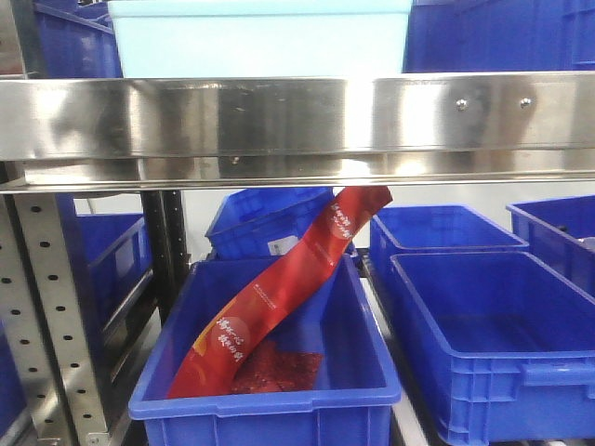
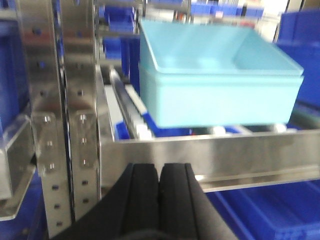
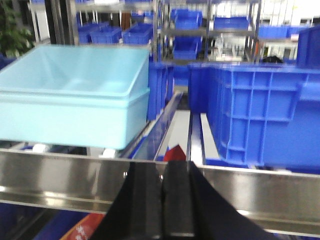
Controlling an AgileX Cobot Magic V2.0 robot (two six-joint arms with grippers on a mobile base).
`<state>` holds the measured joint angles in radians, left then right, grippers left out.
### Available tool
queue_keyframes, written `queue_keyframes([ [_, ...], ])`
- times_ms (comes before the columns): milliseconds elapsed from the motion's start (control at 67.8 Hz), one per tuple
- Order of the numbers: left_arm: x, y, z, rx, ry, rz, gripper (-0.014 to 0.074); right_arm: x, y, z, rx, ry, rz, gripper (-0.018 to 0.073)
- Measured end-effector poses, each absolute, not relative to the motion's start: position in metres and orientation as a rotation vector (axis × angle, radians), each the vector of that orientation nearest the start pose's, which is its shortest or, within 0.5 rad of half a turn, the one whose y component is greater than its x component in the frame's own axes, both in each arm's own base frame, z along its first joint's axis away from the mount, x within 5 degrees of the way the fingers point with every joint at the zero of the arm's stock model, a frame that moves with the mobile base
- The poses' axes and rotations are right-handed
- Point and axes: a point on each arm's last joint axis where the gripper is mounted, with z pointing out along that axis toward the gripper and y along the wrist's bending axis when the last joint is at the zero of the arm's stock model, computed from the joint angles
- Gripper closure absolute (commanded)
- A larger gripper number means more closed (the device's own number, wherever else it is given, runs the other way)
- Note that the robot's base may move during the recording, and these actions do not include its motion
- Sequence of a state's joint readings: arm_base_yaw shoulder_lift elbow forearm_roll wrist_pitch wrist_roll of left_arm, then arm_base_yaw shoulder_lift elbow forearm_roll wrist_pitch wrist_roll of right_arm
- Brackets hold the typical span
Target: Move two blue bins to right shelf middle
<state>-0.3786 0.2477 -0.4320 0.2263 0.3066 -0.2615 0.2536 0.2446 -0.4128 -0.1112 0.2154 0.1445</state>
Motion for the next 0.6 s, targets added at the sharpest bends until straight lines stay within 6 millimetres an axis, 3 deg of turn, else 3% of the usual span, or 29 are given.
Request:
queue_keyframes([
  [605, 0.0572, -0.0162, 0.3166, 0.211, 1.573, -0.279, 0.0707, 0.0606, 0.0135, 0.3176, -0.149, 1.518, 0.21, 0.0721],
])
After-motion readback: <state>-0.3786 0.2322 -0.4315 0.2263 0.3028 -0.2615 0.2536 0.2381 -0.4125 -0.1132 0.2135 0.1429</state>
